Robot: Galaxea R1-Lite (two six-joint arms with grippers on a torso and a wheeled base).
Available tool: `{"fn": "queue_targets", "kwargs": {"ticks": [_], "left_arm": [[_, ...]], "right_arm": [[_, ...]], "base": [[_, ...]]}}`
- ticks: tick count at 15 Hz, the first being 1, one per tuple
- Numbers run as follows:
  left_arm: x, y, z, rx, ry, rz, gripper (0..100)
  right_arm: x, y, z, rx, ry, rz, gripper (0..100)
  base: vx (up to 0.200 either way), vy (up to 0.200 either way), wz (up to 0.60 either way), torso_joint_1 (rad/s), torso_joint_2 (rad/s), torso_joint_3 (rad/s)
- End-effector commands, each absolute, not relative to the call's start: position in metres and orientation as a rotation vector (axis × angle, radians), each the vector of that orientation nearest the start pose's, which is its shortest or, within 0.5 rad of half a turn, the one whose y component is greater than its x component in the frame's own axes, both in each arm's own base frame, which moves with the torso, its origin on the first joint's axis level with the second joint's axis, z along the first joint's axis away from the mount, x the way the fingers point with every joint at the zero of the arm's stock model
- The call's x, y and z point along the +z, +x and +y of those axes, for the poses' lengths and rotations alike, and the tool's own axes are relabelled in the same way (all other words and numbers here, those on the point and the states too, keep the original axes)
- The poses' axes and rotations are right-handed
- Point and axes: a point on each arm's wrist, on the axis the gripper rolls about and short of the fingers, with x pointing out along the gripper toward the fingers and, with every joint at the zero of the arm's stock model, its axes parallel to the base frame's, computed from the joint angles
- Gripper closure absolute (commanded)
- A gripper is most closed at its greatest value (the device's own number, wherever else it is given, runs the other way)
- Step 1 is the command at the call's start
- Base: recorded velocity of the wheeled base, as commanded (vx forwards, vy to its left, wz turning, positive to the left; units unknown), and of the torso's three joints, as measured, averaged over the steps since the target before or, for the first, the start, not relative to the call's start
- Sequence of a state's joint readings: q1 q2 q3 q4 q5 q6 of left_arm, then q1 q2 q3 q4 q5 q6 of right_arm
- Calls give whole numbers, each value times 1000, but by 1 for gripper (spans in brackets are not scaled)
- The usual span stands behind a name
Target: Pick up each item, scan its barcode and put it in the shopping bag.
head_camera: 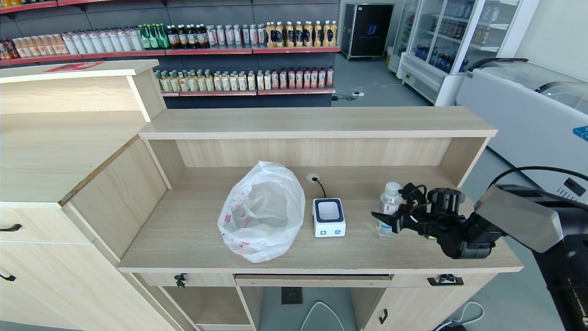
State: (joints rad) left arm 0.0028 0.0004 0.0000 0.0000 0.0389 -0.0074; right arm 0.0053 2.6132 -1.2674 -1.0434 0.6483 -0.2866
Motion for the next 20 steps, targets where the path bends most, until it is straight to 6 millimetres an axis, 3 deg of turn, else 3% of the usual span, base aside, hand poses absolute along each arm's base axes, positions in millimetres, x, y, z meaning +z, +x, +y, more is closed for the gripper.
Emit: {"fn": "queue_targets", "kwargs": {"ticks": [1, 3, 6, 8, 13, 16, 20], "left_arm": [[75, -23, 1, 41, -8, 0, 0], [75, -23, 1, 40, -8, 0, 0], [75, -23, 1, 41, -8, 0, 0], [75, -23, 1, 41, -8, 0, 0], [75, -23, 1, 41, -8, 0, 0], [75, -23, 1, 41, -8, 0, 0], [75, -23, 1, 41, -8, 0, 0]], "right_arm": [[-24, 464, 15, 680, -178, 187, 100], [-4, 457, 14, 674, -179, 169, 100], [70, 421, 14, 661, -63, 145, 100], [132, 385, 14, 671, 43, 97, 100], [251, 293, 12, 771, 239, 16, 100], [283, 242, 17, 969, 228, -30, 100], [293, 192, 27, 1182, 236, -4, 100]], "base": [[0, 0, 0, 0, 0, 0], [0, 0, 0, 0, 0, 0], [0, 0, 0, 0, 0, 0], [0, 0, 0, 0, 0, 0], [0, 0, 0, 0, 0, 0], [0, 0, 0, 0, 0, 0], [0, 0, 0, 0, 0, 0]]}}
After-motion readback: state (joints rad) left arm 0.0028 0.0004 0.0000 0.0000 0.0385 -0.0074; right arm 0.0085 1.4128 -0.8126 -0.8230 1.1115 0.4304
